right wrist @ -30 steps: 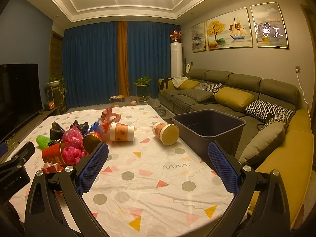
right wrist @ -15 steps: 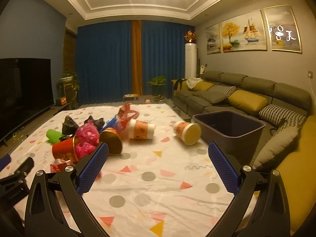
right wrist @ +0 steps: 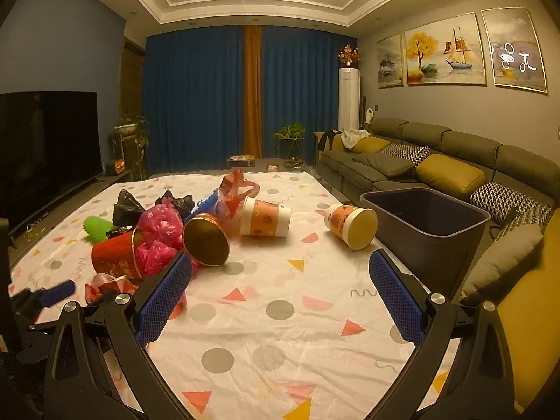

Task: Collect trash
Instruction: 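Grasp the red-and-white plastic bag with the left tool while the right tool grasps the pink bag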

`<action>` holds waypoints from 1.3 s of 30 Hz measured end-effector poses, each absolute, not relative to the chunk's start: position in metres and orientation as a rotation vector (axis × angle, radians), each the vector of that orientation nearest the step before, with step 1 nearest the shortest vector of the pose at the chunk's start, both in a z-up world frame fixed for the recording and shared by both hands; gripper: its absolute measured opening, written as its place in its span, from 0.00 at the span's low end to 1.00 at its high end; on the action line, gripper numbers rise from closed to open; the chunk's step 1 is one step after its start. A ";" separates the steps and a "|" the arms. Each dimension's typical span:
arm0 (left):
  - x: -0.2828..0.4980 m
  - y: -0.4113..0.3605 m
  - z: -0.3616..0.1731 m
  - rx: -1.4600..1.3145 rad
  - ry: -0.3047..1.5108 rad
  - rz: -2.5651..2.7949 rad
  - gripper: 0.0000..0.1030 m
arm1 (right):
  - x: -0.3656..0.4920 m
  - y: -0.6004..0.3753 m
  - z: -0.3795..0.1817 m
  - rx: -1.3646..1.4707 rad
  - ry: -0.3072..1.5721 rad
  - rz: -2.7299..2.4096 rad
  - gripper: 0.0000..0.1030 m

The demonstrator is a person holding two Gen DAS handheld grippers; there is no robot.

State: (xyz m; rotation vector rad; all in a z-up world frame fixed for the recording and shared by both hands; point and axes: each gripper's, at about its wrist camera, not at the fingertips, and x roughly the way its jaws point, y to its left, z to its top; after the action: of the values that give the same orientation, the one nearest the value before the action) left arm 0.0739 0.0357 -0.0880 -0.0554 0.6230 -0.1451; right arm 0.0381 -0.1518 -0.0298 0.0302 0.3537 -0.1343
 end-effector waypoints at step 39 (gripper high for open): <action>0.073 0.109 -0.047 -0.182 0.501 -0.068 0.27 | 0.141 -0.072 -0.081 -0.012 0.679 0.124 0.41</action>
State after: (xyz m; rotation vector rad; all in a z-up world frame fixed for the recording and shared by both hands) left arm 0.0730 0.1086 -0.0474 -0.1817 0.5015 -0.0682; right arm 0.1408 -0.0723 -0.0812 -0.0118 0.6794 0.1236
